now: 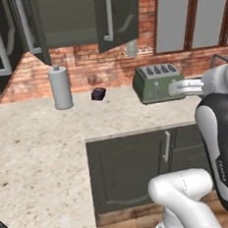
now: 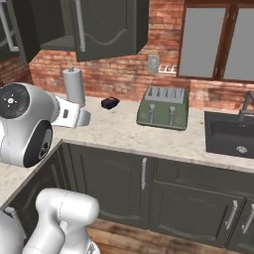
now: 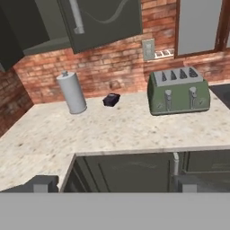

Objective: Close all open cabinet doors.

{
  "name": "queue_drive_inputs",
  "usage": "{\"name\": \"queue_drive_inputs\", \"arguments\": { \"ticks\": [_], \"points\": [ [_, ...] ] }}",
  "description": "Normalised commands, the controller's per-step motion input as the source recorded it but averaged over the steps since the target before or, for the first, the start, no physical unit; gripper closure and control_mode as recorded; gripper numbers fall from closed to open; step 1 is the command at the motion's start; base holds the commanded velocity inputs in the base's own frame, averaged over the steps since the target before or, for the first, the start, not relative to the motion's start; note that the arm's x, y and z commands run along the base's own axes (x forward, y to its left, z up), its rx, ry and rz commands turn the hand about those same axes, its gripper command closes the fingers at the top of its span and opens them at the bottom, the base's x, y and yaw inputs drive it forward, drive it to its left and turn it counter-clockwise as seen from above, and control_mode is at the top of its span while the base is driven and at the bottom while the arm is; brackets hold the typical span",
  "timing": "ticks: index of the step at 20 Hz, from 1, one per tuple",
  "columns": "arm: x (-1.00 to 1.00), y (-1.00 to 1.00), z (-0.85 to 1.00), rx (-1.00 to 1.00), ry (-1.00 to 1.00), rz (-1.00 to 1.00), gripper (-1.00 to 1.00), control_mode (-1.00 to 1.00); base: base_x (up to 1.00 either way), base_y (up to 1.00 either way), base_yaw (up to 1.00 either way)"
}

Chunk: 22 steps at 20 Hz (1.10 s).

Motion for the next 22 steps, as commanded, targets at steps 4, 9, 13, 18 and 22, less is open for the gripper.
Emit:
{"name": "queue_drive_inputs", "arguments": {
  "ticks": [4, 9, 13, 18, 22],
  "points": [
    [0.0, 0.0, 0.0, 0.0, 0.0, 0.0, -1.0, 1.0, 0.2, 0.08, 0.13],
    [0.0, 0.0, 0.0, 0.0, 0.0, 0.0, -1.0, 1.0, 0.37, -0.05, 0.15],
    [0.0, 0.0, 0.0, 0.0, 0.0, 0.0, -1.0, 1.0, 0.39, 0.0, 0.1],
    [0.0, 0.0, 0.0, 0.0, 0.0, 0.0, -1.0, 1.0, 0.38, 0.01, 0.0],
    [0.0, 0.0, 0.0, 0.0, 0.0, 0.0, -1.0, 1.0, 0.26, 0.04, 0.0]
  ]
}}
